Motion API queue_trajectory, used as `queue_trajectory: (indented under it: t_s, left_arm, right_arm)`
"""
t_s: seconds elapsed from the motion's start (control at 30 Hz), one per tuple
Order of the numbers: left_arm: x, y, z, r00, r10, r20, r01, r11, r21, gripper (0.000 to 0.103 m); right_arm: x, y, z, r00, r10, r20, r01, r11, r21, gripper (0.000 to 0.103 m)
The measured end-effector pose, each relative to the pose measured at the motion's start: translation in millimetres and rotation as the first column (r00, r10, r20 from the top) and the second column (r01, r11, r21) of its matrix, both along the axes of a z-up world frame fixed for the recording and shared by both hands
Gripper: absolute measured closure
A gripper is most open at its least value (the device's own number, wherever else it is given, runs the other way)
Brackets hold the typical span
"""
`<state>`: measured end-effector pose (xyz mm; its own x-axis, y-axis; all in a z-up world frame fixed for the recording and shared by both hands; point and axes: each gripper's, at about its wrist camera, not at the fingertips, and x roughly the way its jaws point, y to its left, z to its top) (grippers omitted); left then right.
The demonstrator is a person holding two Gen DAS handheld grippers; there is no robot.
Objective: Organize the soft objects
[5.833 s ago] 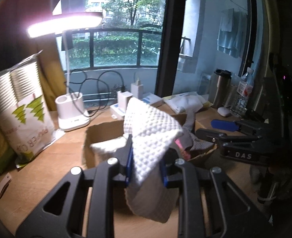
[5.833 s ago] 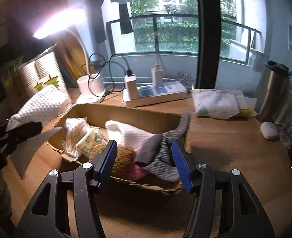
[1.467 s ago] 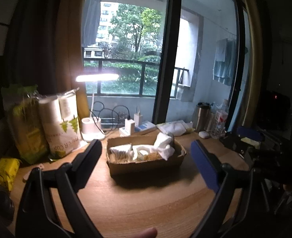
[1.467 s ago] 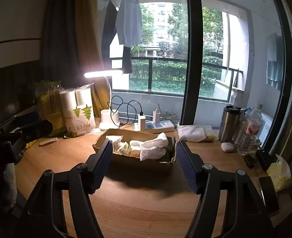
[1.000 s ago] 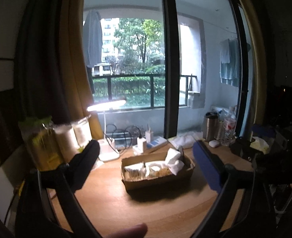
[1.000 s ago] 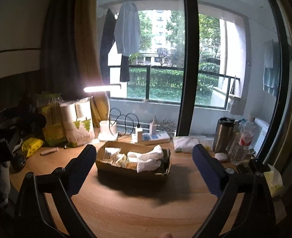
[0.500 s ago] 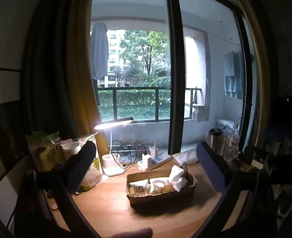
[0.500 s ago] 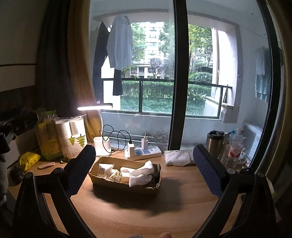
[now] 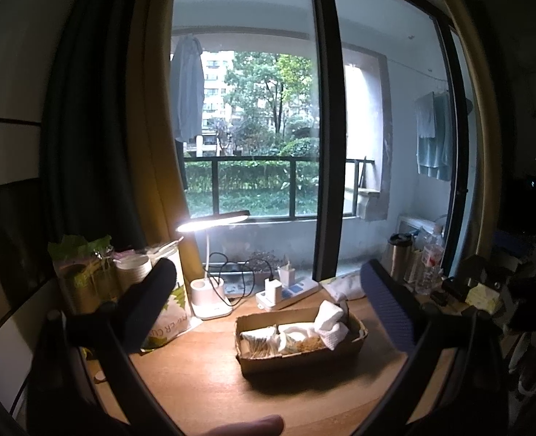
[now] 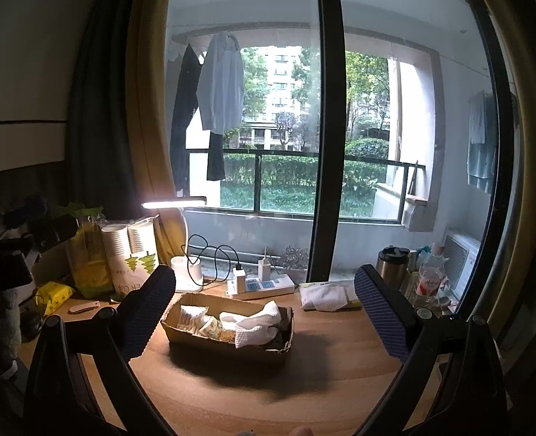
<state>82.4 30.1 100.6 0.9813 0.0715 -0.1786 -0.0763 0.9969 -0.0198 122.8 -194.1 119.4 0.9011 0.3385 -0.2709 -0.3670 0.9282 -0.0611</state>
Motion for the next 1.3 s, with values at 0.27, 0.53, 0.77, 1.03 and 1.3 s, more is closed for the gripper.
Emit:
queue_trajectory:
  t_s: [0.27,0.53,0.77,1.03,1.3]
  left_arm:
    - [3.0,1.9,-3.0,1.000,-0.003,0.004,0.003,1.000,-0.010,0.001]
    - [1.6,-3.3,-3.4,1.000,-0.017,0.007,0.017,1.000,0.007,0.001]
    - [0.8,-3.5,-2.8,1.000,-0.017,0.008,0.017,1.000,-0.003,0.001]
    - [0.2,-2.2,-3.0,1.000,-0.015,0.009,0.015,1.000,-0.009,0.001]
    - [0.3,-0.8,-2.9,1.000,-0.017,0.006,0.017,1.000,-0.012,0.001]
  right_arm:
    - [2.6,-1.6,-2.0,1.000,-0.002,-0.004,0.002,1.000,0.002,0.003]
    - [1.5,-3.3,-2.3,1.000,-0.008,-0.006,0.008,1.000,0.008,0.003]
    - [2.5,-2.6,-2.5,1.000,-0.014,-0.010,0.014,1.000,0.006,0.003]
    - [2.8,-3.0,-3.5,1.000,-0.020,-0.013,0.020,1.000,0.005,0.003]
    - [3.9,-4.2,-3.9,1.000,-0.023,-0.016,0.023,1.000,0.002,0.003]
